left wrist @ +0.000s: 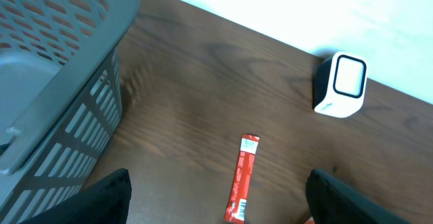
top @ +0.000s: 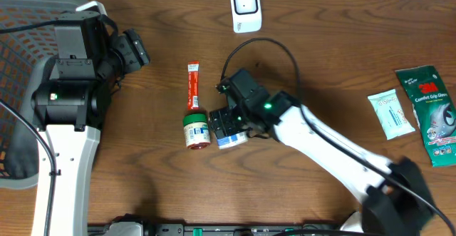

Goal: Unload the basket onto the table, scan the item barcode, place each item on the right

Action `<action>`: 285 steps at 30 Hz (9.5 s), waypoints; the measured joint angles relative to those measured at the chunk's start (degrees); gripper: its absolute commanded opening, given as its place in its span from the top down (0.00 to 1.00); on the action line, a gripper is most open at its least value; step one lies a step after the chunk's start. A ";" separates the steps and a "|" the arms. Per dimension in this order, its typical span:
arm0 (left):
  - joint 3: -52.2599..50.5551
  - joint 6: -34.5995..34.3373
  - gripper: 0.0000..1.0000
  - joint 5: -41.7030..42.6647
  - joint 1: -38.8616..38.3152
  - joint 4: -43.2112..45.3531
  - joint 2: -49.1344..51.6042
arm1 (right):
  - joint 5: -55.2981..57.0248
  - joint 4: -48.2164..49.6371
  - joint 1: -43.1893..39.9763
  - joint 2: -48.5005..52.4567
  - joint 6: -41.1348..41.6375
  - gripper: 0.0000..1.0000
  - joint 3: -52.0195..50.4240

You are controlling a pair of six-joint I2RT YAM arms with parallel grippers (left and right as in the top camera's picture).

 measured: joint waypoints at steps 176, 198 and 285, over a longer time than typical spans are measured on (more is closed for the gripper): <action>0.00 0.00 0.18 0.00 0.00 -0.02 0.00 | 11.96 -15.82 7.34 -1.62 -2.67 0.99 1.57; 0.00 0.00 0.18 0.00 0.00 -0.02 0.00 | 11.82 -11.54 7.21 -1.62 -0.72 0.75 -5.05; 0.00 0.00 0.18 0.00 0.00 -0.02 0.00 | 14.80 -27.19 -0.04 -3.85 0.66 0.01 8.31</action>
